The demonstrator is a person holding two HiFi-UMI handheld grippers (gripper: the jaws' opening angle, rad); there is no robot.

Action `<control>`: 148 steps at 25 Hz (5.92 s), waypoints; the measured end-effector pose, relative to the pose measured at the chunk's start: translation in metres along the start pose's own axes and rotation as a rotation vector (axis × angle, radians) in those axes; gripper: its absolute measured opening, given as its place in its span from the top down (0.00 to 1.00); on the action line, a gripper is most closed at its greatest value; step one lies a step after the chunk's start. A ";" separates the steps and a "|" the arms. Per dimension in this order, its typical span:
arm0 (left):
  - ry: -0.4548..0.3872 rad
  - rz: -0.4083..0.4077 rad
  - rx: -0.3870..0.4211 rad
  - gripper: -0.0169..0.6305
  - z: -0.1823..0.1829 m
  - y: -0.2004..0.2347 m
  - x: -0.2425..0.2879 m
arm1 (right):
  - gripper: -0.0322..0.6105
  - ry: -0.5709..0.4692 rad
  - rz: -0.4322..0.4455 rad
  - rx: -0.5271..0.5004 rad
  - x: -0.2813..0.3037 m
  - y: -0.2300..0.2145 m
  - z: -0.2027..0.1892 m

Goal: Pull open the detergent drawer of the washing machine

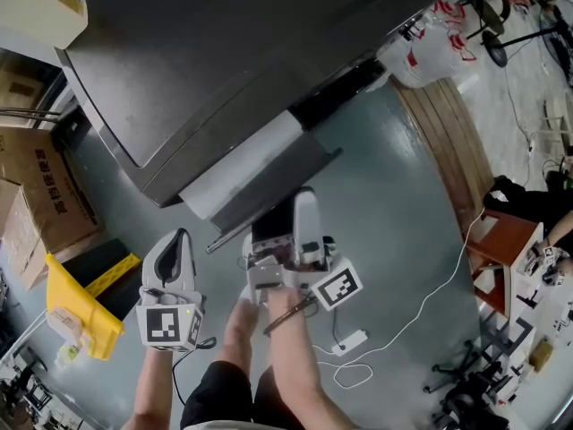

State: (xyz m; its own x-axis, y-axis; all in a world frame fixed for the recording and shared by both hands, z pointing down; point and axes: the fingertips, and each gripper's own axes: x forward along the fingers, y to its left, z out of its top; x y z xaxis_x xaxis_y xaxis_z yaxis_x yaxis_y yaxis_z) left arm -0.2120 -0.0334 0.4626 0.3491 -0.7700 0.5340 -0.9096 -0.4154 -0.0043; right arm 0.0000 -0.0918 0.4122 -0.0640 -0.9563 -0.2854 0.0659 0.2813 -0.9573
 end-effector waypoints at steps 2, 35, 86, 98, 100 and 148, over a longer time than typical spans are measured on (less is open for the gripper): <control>-0.005 0.000 -0.001 0.96 -0.001 -0.005 -0.002 | 0.42 -0.003 -0.001 0.001 -0.006 0.001 0.003; -0.076 -0.006 0.010 0.96 0.008 -0.085 -0.059 | 0.42 -0.013 -0.015 -0.005 -0.110 0.038 0.067; -0.069 -0.075 0.063 0.96 -0.017 -0.137 -0.070 | 0.42 0.008 0.054 0.004 -0.191 0.041 0.099; -0.071 -0.075 0.075 0.96 -0.008 -0.146 -0.067 | 0.42 0.068 -0.006 -0.071 -0.194 0.040 0.103; -0.077 -0.075 0.078 0.96 -0.002 -0.149 -0.067 | 0.42 0.094 -0.031 -0.098 -0.195 0.041 0.103; -0.471 -0.231 0.204 0.96 0.268 -0.244 -0.261 | 0.63 0.246 -0.284 -1.591 -0.213 0.397 0.102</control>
State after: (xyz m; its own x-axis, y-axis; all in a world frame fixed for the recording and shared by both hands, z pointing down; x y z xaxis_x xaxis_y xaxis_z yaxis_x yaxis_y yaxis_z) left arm -0.0208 0.1394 0.0977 0.6396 -0.7614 0.1057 -0.7519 -0.6482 -0.1200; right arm 0.1418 0.2154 0.0971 -0.0527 -0.9975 0.0476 -0.9986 0.0522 -0.0122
